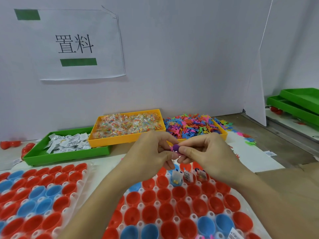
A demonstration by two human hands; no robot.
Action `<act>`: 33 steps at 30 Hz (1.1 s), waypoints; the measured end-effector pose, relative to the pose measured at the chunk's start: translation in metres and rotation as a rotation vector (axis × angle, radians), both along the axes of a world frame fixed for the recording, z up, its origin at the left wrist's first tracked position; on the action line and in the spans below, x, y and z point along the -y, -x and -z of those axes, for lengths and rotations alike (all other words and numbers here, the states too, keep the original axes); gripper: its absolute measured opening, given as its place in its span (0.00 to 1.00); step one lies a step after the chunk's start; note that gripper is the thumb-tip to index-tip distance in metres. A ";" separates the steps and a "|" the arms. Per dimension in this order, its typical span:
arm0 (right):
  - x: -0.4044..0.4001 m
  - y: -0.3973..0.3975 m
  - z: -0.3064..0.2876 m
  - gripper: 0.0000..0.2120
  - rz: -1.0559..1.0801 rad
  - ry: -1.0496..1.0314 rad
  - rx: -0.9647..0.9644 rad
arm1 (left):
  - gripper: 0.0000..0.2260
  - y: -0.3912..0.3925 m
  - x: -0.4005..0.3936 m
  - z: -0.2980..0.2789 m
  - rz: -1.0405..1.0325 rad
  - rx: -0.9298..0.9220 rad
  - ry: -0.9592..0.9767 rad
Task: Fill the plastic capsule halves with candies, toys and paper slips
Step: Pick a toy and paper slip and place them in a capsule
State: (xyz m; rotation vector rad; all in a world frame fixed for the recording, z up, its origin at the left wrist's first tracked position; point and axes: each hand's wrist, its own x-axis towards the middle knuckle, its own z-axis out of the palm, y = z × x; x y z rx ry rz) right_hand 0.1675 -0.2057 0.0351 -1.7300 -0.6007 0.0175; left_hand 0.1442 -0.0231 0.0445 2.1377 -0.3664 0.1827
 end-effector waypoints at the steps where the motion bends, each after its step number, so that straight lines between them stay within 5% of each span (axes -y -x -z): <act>1: 0.000 0.000 0.000 0.11 0.005 0.011 0.010 | 0.12 0.000 0.000 0.000 -0.016 0.008 -0.026; 11: 0.004 -0.006 0.005 0.05 0.058 0.037 0.039 | 0.05 0.006 -0.006 -0.011 -0.053 0.041 -0.175; 25: 0.006 -0.009 0.008 0.04 0.092 0.079 0.066 | 0.08 0.003 -0.027 -0.013 0.014 -0.161 -0.350; 33: 0.037 -0.032 0.008 0.05 0.330 0.095 0.077 | 0.02 0.001 -0.016 0.000 0.044 -0.088 -0.551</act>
